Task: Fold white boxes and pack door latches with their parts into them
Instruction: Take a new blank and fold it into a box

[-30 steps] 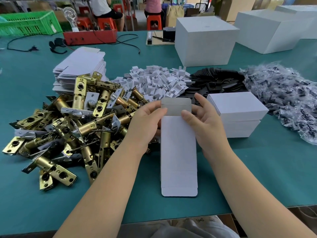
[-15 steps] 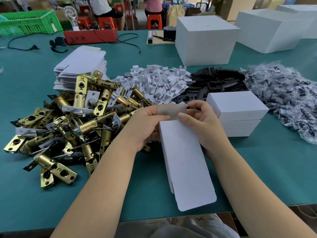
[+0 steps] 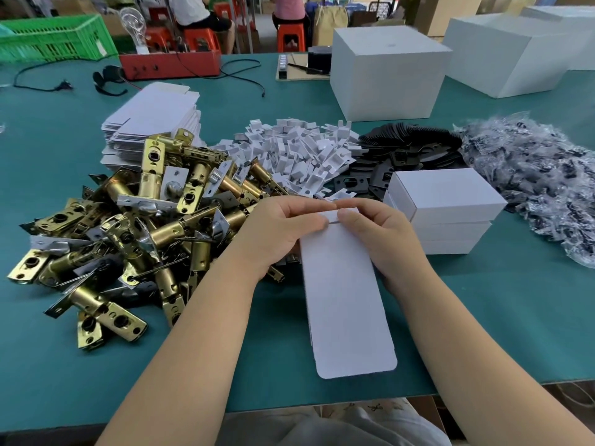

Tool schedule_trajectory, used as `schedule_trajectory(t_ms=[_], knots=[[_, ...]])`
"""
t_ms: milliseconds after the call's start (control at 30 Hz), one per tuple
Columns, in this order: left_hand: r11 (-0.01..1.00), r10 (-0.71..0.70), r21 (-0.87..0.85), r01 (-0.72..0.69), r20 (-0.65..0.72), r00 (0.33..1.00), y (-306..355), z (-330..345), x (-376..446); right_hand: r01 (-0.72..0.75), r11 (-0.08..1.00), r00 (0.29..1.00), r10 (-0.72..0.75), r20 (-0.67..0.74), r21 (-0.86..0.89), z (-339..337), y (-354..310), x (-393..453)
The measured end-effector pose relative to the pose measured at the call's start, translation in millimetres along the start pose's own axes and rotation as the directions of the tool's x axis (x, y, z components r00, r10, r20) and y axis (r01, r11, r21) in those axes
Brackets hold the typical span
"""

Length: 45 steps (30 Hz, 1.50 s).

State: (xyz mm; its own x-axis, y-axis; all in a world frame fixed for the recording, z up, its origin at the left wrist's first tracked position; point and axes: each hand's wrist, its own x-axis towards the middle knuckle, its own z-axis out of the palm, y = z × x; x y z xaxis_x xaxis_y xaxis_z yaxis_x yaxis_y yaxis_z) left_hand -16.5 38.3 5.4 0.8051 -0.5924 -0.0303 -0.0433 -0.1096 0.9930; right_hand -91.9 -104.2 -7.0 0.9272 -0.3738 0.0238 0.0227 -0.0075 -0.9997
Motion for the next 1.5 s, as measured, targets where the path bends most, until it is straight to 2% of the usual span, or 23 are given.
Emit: schedule_trajectory(t_ms=[267,333,433,533,667,733,967,1267,1500], knots=[[0.990,-0.113,-0.093,0.105,-0.084,0.990,-1.6,4.5,2.3,-0.114,0.987,0.992,0.120,-0.047,0.114,-4.2,2.8,2.6],[0.982,-0.147,-0.126,0.138,-0.065,0.987,-1.7,4.3,2.8,-0.093,0.985,0.988,0.110,-0.110,0.149,-3.0,2.3,3.8],[0.991,-0.128,-0.049,0.128,-0.016,0.992,-3.2,1.7,3.8,-0.060,0.976,0.979,0.098,-0.176,0.211,-1.7,0.6,4.9],[0.996,-0.083,-0.047,0.083,-0.004,0.997,-3.0,-0.9,2.5,-0.084,0.970,0.984,0.117,-0.134,0.229,-1.7,-0.8,4.1],[0.997,-0.017,-0.078,0.022,0.064,0.998,-0.2,-1.8,-1.9,-0.049,0.978,0.998,0.040,0.048,0.203,-3.9,-1.2,2.5],[0.998,0.002,-0.066,0.003,0.074,0.997,-0.5,-2.7,-1.9,-0.039,0.981,0.996,0.023,0.087,0.192,-3.5,-0.1,1.7],[0.999,0.030,0.016,-0.031,0.041,0.999,-4.8,2.3,0.7,-0.075,0.967,0.996,0.063,0.060,0.244,-3.8,3.1,2.6],[0.997,-0.018,-0.080,0.020,0.022,1.000,-6.4,1.3,2.9,-0.080,0.974,0.993,0.058,0.105,0.214,-2.7,0.4,1.6],[0.997,-0.027,-0.069,0.029,0.025,0.999,-5.9,0.4,1.7,-0.059,0.982,0.998,0.052,0.046,0.179,-2.0,-0.4,0.9]])
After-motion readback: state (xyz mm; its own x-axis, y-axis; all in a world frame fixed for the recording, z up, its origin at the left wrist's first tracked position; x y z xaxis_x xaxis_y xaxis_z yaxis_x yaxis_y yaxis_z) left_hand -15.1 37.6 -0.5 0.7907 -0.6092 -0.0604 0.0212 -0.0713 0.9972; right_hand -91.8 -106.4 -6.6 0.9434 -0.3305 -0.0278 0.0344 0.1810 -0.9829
